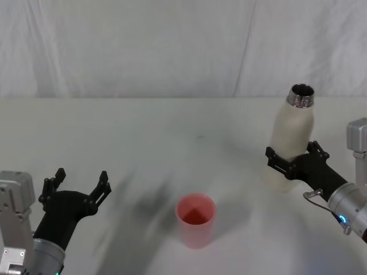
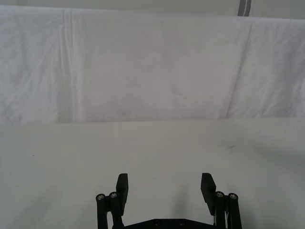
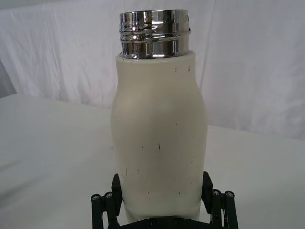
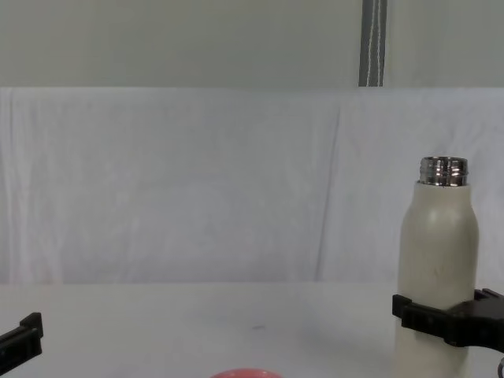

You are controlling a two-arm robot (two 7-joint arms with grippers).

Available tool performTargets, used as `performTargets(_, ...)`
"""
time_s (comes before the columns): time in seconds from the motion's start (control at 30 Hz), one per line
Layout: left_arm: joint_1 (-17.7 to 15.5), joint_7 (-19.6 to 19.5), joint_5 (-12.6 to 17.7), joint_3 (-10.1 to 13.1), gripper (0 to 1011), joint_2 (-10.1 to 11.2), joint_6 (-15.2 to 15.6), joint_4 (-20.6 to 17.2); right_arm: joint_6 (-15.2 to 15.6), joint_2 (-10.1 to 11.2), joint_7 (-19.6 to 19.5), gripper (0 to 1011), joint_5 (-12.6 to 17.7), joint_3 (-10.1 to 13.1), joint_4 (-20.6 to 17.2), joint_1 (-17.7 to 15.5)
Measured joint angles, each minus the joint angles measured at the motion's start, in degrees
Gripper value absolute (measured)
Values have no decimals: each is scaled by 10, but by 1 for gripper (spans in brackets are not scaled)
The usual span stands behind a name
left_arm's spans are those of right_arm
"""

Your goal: Grasp the thermos with one hand and pour water into the cup lid.

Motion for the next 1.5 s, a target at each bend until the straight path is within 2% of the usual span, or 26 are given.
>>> performTargets(0.6,0,0,0,0,1001,0,0,0,0,0,0,1001,0,0,0,0)
performTargets(1.5,0,0,0,0,1001,0,0,0,3,14,15,1003,14,0,-15,-25)
